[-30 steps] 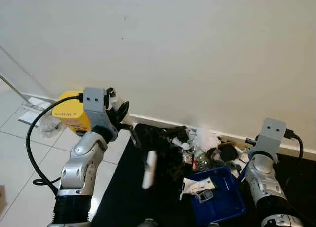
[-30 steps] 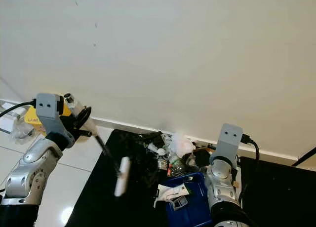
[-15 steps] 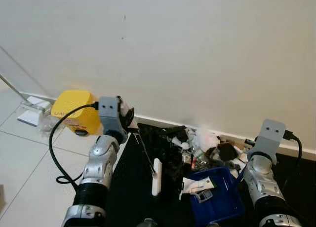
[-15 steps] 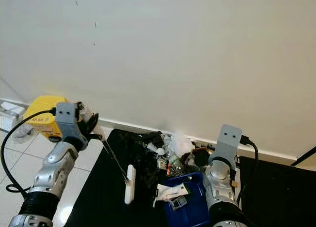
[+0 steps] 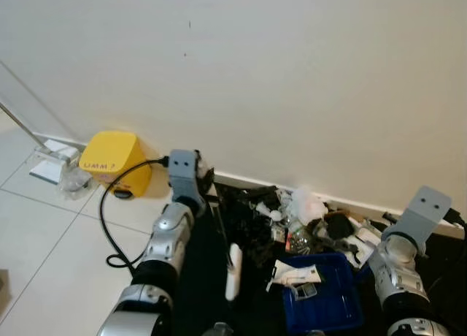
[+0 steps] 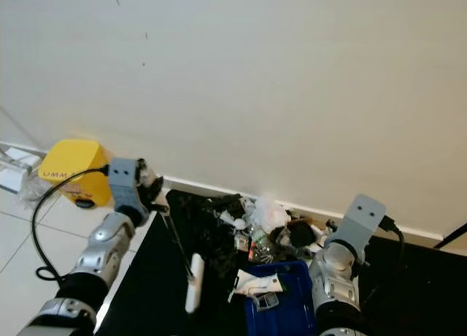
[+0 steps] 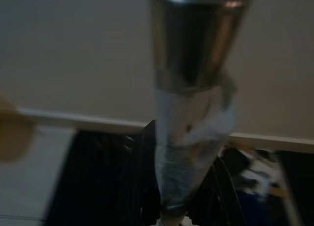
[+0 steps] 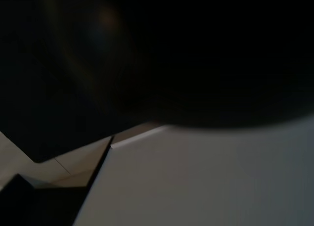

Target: Sweep floor

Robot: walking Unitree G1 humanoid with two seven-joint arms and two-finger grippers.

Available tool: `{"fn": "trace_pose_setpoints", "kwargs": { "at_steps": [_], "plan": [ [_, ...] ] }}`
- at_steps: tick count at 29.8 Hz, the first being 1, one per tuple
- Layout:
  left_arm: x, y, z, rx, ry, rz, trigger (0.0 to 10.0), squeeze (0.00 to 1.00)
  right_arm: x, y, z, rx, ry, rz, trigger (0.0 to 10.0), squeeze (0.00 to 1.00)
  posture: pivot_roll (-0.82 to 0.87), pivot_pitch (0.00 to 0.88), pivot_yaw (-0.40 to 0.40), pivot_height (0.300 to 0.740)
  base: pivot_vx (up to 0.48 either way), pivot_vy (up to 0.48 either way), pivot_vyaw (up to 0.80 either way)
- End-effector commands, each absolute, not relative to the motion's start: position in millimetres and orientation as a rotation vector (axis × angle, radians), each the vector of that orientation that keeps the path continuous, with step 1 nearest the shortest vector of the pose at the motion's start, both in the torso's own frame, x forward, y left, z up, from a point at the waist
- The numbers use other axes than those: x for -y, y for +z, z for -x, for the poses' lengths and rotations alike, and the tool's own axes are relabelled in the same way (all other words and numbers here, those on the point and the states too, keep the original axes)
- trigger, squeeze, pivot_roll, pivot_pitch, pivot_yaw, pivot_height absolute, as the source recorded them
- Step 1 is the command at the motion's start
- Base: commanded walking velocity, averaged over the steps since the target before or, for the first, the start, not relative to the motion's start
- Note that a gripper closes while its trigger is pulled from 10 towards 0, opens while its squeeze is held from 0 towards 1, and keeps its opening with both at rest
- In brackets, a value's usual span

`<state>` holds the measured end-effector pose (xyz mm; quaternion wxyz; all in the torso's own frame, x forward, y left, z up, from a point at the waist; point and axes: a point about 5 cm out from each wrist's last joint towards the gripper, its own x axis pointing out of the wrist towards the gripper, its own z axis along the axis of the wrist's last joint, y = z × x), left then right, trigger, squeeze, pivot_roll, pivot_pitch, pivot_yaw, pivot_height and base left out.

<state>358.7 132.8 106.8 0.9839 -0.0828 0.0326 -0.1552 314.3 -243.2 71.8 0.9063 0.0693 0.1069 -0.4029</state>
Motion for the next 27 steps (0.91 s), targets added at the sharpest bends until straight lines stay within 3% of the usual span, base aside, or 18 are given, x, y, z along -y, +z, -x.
{"fn": "trace_pose_setpoints", "kwargs": {
  "at_steps": [1,9,27],
  "plan": [
    [-122.8,107.3,-360.1,-0.06,-0.335,0.253,10.0,0.0,233.4,48.1,-304.2,-0.336,-0.842,-0.199,10.0,0.0,-0.03,0.244,0.077,0.74,0.0,0.0,0.0],
    [-112.0,117.0,-366.1,-0.014,-0.361,0.293,10.0,0.0,224.7,46.5,-306.4,-0.331,-0.786,-0.226,10.0,0.0,-0.03,0.244,0.077,0.74,0.0,0.0,0.0],
    [-44.7,126.6,-339.7,-0.003,-0.747,0.546,10.0,0.0,217.1,49.3,-313.2,-0.31,-0.738,-0.273,10.0,0.0,-0.02,0.239,0.082,0.74,0.0,0.0,0.0]
  ]
}}
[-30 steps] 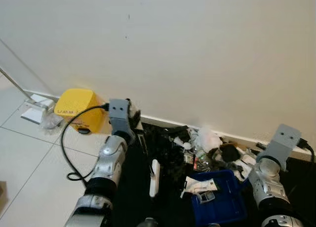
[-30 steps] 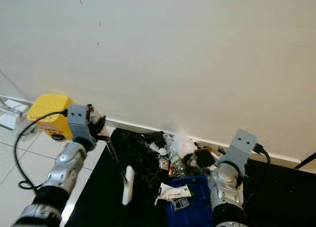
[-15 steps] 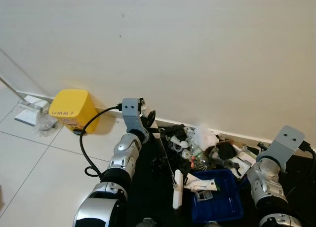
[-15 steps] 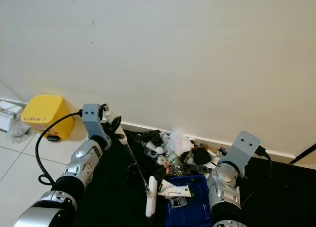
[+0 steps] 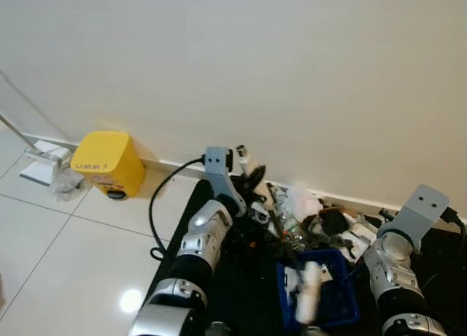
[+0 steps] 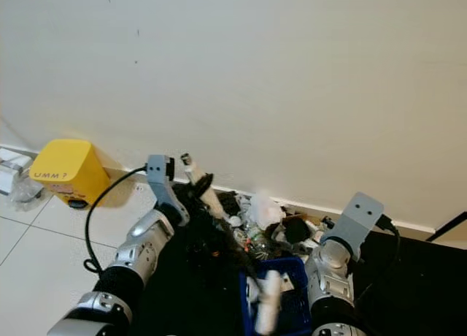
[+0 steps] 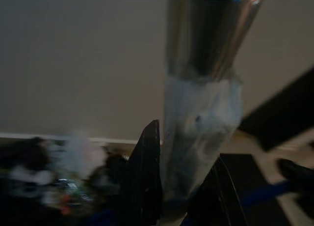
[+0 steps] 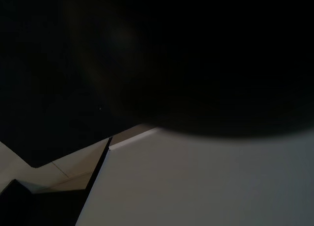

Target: Sweep floor

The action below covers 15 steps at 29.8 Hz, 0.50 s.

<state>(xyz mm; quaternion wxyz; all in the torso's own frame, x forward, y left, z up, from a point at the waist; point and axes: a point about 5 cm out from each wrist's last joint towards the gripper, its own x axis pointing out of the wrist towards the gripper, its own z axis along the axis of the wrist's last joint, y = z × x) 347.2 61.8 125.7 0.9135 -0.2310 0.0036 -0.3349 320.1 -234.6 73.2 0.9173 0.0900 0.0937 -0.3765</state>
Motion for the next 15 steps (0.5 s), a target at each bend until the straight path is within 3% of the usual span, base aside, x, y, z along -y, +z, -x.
{"fn": "trace_pose_setpoints", "kwargs": {
  "at_steps": [1,5,14,15],
  "plan": [
    [-44.6,127.2,-338.5,-0.001,-0.753,0.547,10.0,0.0,217.0,49.2,-313.1,-0.31,-0.738,-0.274,10.0,0.0,-0.01,0.238,0.086,0.74,0.0,0.0,0.0],
    [-51.5,138.1,-333.6,0.035,-0.768,0.546,10.0,0.0,218.0,47.6,-311.2,-0.31,-0.74,-0.276,10.0,0.0,-0.01,0.234,0.094,0.74,0.0,0.0,0.0],
    [-98.4,183.3,-325.6,0.18,-0.723,0.496,10.0,0.0,220.2,44.9,-308.5,-0.309,-0.735,-0.283,10.0,0.0,0.01,0.227,0.095,0.74,0.0,0.0,0.0],
    [-118.8,195.8,-322.0,0.22,-0.683,0.458,10.0,0.0,219.9,44.2,-308.2,-0.311,-0.726,-0.278,10.0,0.0,0.02,0.226,0.091,0.74,0.0,0.0,0.0]
  ]
}}
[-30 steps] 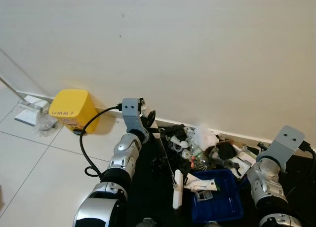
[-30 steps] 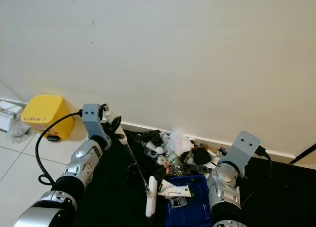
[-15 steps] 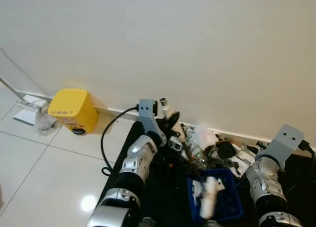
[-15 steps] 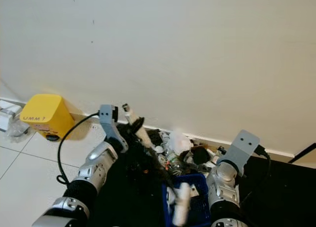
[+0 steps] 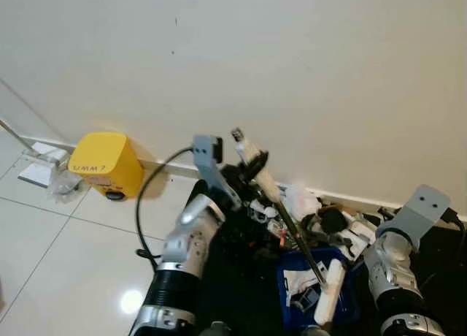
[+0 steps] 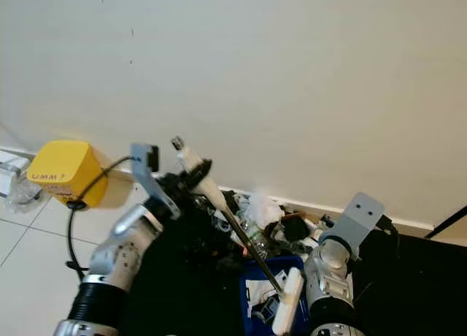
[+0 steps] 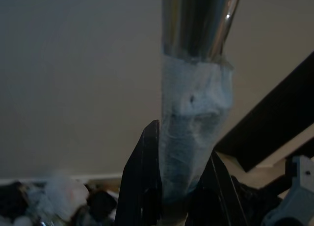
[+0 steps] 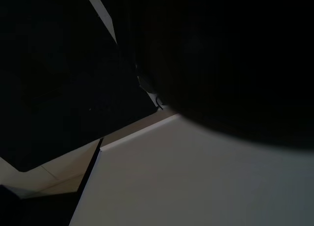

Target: Sweep floor

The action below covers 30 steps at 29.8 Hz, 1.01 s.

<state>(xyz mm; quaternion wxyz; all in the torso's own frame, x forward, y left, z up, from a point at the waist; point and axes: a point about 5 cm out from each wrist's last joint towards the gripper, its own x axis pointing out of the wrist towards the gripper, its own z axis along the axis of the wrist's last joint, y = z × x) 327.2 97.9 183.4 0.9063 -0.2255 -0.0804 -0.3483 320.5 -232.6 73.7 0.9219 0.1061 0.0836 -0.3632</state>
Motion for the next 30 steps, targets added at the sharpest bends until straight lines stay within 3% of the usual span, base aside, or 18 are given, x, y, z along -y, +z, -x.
{"fn": "trace_pose_setpoints", "kwargs": {
  "at_steps": [1,7,10,21,30],
  "plan": [
    [-128.7,199.5,-320.7,0.237,-0.659,0.417,10.0,0.0,219.8,44.0,-308.1,-0.312,-0.724,-0.274,10.0,0.0,0.02,0.227,0.088,0.74,0.0,0.0,0.0],
    [-154.8,195.6,-322.3,0.241,-0.54,0.257,10.0,0.0,222.0,43.6,-306.8,-0.318,-0.742,-0.245,10.0,0.0,0.03,0.23,0.073,0.74,0.0,0.0,0.0],
    [-174.2,182.4,-332.9,0.203,-0.395,0.161,10.0,0.0,225.0,45.2,-306.9,-0.316,-0.761,-0.238,10.0,0.0,0.01,0.229,0.066,0.74,0.0,0.0,0.0],
    [-164.1,138.5,-340.5,0.06,-0.396,0.07,10.0,0.0,228.7,48.0,-307.3,-0.304,-0.76,-0.243,10.0,0.0,-0.02,0.224,0.07,0.74,0.0,0.0,0.0],
    [-152.5,97.1,-335.4,-0.037,-0.337,0.137,10.0,0.0,233.2,47.4,-304.0,-0.301,-0.774,-0.239,10.0,0.0,-0.03,0.247,0.061,0.74,0.0,0.0,0.0]
  ]
}}
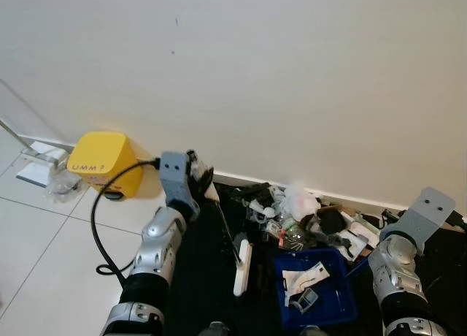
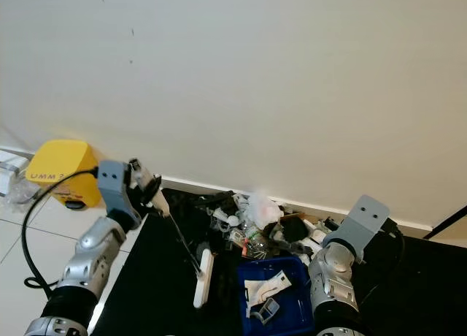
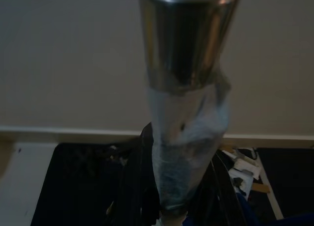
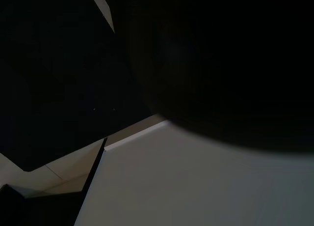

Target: Sweep floor

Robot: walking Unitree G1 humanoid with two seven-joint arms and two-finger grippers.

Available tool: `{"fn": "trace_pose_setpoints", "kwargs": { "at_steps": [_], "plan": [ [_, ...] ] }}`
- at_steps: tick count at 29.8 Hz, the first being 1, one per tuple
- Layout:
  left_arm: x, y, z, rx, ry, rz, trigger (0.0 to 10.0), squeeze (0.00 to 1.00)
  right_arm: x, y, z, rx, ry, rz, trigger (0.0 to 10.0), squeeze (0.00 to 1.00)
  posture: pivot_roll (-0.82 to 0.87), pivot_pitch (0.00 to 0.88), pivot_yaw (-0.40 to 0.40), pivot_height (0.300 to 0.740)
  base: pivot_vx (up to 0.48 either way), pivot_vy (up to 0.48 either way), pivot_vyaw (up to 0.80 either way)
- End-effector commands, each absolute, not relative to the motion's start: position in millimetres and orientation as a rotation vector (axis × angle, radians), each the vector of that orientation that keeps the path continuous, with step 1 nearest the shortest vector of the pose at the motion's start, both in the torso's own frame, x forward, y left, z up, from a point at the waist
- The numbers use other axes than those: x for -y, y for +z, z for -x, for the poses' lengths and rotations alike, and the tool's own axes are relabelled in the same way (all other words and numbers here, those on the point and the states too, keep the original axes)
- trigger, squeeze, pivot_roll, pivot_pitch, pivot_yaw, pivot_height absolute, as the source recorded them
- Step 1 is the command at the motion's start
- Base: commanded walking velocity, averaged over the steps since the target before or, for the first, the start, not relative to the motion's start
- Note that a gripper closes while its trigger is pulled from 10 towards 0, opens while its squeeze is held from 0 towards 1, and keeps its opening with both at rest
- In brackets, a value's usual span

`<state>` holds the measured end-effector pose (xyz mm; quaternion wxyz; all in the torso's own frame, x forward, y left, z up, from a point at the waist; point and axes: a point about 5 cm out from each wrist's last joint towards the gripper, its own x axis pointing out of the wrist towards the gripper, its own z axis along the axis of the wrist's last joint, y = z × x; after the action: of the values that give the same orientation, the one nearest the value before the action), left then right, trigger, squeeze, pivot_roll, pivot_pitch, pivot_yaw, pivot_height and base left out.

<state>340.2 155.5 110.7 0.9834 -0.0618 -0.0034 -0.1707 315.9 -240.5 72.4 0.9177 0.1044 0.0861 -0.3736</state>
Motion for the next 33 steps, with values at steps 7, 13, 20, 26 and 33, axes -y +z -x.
{"fn": "trace_pose_setpoints", "kwargs": {
  "at_steps": [7,13,20,26,33],
  "plan": [
    [-130.5,71.4,-323.4,-0.111,-0.383,0.177,10.0,0.0,228.7,48.5,-305.7,-0.301,-0.762,-0.241,10.0,0.0,-0.04,0.256,0.06,0.74,0.0,0.0,0.0],
    [-111.6,77.9,-326.1,-0.094,-0.371,0.351,10.0,0.0,227.3,47.6,-305.3,-0.305,-0.754,-0.24,10.0,0.0,-0.03,0.256,0.057,0.74,0.0,0.0,0.0],
    [-62.9,115.6,-322.0,0.003,-0.532,0.542,10.0,0.0,224.9,47.9,-307.1,-0.308,-0.748,-0.246,10.0,0.0,-0.03,0.251,0.062,0.74,0.0,0.0,0.0],
    [-49.3,127.8,-313.4,0.023,-0.601,0.578,10.0,0.0,224.6,47.6,-307.4,-0.308,-0.749,-0.253,10.0,0.0,-0.02,0.248,0.068,0.74,0.0,0.0,0.0],
    [-52.6,143.2,-310.1,0.049,-0.614,0.582,10.0,0.0,225.4,46.4,-306.6,-0.312,-0.754,-0.258,10.0,0.0,-0.01,0.244,0.071,0.74,0.0,0.0,0.0]
  ]
}}
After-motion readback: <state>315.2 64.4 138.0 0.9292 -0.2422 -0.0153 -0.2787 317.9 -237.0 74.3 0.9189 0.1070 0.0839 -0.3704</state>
